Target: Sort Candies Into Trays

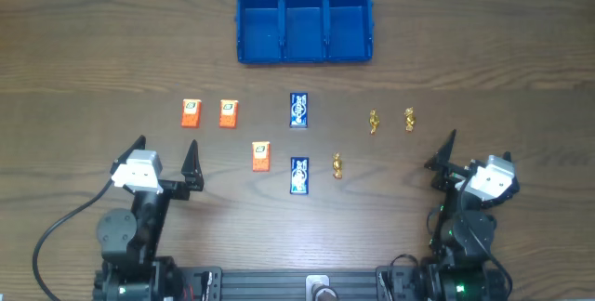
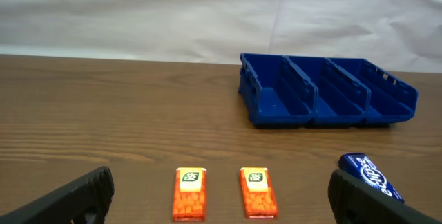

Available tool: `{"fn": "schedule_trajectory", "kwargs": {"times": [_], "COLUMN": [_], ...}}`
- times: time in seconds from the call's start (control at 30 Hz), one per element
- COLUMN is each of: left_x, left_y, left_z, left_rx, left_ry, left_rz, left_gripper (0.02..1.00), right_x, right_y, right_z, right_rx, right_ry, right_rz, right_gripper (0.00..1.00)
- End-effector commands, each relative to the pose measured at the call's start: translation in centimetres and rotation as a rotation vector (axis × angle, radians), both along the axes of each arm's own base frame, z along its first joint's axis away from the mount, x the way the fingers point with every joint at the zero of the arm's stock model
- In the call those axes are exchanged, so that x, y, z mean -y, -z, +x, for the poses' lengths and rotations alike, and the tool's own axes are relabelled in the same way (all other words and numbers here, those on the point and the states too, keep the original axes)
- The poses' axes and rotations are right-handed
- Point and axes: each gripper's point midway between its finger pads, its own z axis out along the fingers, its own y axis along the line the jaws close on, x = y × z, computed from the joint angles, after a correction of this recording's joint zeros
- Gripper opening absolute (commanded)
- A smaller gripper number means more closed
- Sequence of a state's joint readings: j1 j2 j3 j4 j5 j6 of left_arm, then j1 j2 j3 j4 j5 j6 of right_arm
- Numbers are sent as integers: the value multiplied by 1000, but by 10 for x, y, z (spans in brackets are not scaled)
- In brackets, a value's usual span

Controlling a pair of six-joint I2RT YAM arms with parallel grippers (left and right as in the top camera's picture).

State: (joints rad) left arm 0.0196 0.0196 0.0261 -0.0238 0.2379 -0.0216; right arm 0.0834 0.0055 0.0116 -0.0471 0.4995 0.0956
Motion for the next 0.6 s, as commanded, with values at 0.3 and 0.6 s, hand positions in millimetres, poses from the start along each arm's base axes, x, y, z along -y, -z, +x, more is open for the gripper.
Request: {"fn": "schedule_trajectory", "kwargs": {"times": [0.3,0.6], "left_x": [2,-8], "left_y": [-47,-71], "left_z": [4,80], "left_rx": [-85,-560], "left_ry": [4,-23], "left_rz": [-94,20], "left_gripper": [998,998], "right_x": [4,4], "right_y": [2,2], "right_z": [-2,-2], "right_rx": [-3,-3], "right_ry": [27,27], "right_rz": [6,6], "right_gripper": [998,998]}}
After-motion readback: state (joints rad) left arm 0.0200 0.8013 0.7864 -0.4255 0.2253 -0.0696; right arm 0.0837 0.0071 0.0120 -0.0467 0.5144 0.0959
